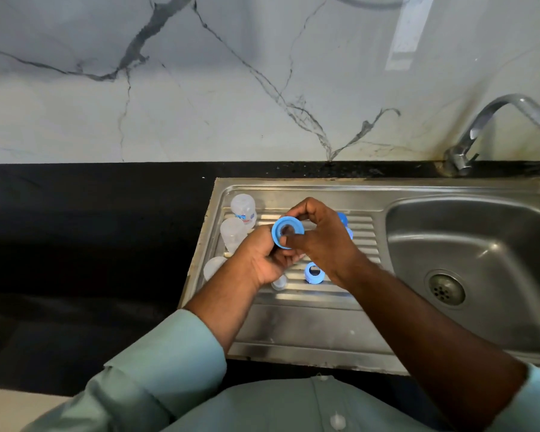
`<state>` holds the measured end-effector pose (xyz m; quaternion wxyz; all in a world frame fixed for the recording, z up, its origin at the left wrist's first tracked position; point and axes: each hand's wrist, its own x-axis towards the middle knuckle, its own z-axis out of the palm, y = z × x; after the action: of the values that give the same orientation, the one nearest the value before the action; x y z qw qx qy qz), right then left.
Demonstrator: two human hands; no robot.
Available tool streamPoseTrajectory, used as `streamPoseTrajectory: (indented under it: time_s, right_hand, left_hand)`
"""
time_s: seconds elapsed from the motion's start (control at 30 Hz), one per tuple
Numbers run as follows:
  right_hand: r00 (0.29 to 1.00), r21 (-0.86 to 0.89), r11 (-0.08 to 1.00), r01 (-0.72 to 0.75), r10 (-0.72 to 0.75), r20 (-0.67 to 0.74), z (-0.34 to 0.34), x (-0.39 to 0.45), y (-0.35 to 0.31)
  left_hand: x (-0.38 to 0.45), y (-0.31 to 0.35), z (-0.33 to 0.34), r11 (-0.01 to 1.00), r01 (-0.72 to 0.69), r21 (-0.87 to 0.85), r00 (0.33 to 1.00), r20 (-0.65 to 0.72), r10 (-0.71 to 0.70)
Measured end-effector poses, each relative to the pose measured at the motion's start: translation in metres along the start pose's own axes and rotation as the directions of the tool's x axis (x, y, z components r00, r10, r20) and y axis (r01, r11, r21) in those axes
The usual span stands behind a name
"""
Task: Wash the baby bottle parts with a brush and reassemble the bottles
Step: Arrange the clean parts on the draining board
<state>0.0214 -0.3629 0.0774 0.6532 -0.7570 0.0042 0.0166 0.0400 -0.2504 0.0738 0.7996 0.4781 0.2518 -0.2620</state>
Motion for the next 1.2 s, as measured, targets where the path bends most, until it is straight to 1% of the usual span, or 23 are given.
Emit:
streamPoseTrajectory:
  time_s: [0.13,0.2,0.27,0.33,0.37,0.43,0.47,0.53,0.6,0.7,0.77,0.83,0.87,0.9,0.93,0.97,1.0,1.03,1.07,1.1,1.13,1.17,1.2]
  right_hand:
    - [0.982,0.208,0.973,-0.1,0.13,-0.14,0.01,0.006,-0.004]
    - [0.987,0.235,0.968,-0.082,0.112,-0.117,0.011,0.01,-0.003]
    - [0.993,0.236,0.97,-0.062,0.084,-0.084,0.013,0.013,-0.001]
    - [0.992,0.214,0.976,-0.04,0.064,-0.107,0.014,0.017,-0.002]
    - [0.994,0.232,0.972,-0.031,0.054,-0.092,0.014,0.019,-0.004]
    - [0.999,0.264,0.964,-0.026,0.036,-0.029,0.014,0.023,-0.007]
    - [0.999,0.241,0.97,-0.017,0.023,-0.024,0.014,0.024,-0.009]
    - [0.998,0.192,0.981,0.013,-0.001,-0.061,0.016,0.025,-0.011]
    - [0.993,0.184,0.982,0.034,-0.012,-0.116,0.023,0.027,-0.011]
    - [0.983,0.211,0.977,-0.012,0.05,-0.174,0.028,0.028,-0.008]
    - [0.988,0.208,0.977,-0.039,0.069,-0.141,0.026,0.029,-0.006]
    - [0.99,0.254,0.964,-0.082,0.107,-0.089,0.023,0.026,-0.002]
    - [0.988,0.296,0.948,-0.116,0.14,-0.059,0.022,0.026,-0.001]
    - [0.984,0.34,0.928,-0.15,0.172,-0.036,0.021,0.027,0.002]
    - [0.979,0.386,0.905,-0.177,0.204,-0.03,0.02,0.029,0.004]
    - [0.972,0.424,0.883,-0.2,0.234,-0.03,0.02,0.031,0.007]
    - [0.962,0.455,0.86,-0.23,0.271,-0.026,0.02,0.035,0.01]
    - [0.95,0.484,0.834,-0.266,0.311,-0.014,0.021,0.038,0.013]
    - [0.935,0.514,0.801,-0.306,0.354,0.005,0.022,0.041,0.015]
    - [0.918,0.55,0.761,-0.344,0.396,0.026,0.023,0.044,0.016]
    - [0.903,0.596,0.712,-0.37,0.427,0.05,0.024,0.046,0.016]
    - [0.892,0.644,0.663,-0.381,0.447,0.068,0.025,0.049,0.013]
    - [0.882,0.676,0.624,-0.391,0.464,0.082,0.027,0.05,0.012]
  left_hand:
    - [0.004,-0.006,0.004,1.0,-0.022,-0.019,0.999,0.037,0.022]
    - [0.006,-0.001,0.0,0.998,-0.054,-0.032,0.996,0.068,0.056]
    - [0.009,0.007,-0.003,0.995,-0.095,-0.017,0.994,0.051,0.095]
    - [0.013,0.012,-0.002,0.994,-0.112,-0.018,0.994,0.01,0.112]
    - [0.015,0.015,-0.001,0.993,-0.116,-0.026,0.993,0.006,0.116]
    - [0.018,0.021,-0.002,0.993,-0.118,-0.014,0.993,0.029,0.118]
    - [0.019,0.024,-0.003,0.993,-0.114,-0.004,0.993,0.044,0.114]
    - [0.019,0.027,-0.004,0.995,-0.1,0.007,0.993,0.068,0.1]
    - [0.021,0.028,-0.003,0.997,-0.082,0.008,0.996,0.03,0.082]
    - [0.024,0.027,-0.003,0.998,-0.067,-0.012,0.993,-0.093,0.065]
    - [0.024,0.026,-0.007,0.998,-0.051,0.044,0.995,-0.085,0.055]
    - [0.022,0.027,-0.011,0.985,-0.049,0.163,0.998,-0.02,0.052]
    - [0.021,0.031,-0.012,0.972,-0.07,0.225,0.997,-0.015,0.075]
    - [0.022,0.036,-0.014,0.95,-0.113,0.291,0.99,-0.052,0.134]
    - [0.025,0.043,-0.017,0.914,-0.176,0.367,0.967,-0.108,0.229]
    - [0.03,0.05,-0.021,0.864,-0.245,0.439,0.926,-0.156,0.343]
    - [0.035,0.059,-0.026,0.791,-0.318,0.523,0.87,-0.169,0.462]
    - [0.041,0.068,-0.031,0.671,-0.384,0.635,0.799,-0.136,0.586]
    - [0.05,0.076,-0.037,0.489,-0.4,0.775,0.73,-0.053,0.682]
    - [0.058,0.083,-0.042,0.268,-0.346,0.899,0.686,0.048,0.726]
    - [0.067,0.088,-0.047,0.055,-0.236,0.97,0.681,0.125,0.722]
    - [0.075,0.092,-0.049,-0.107,-0.114,0.988,0.718,0.156,0.678]
    - [0.083,0.092,-0.052,-0.208,-0.022,0.978,0.775,0.148,0.614]
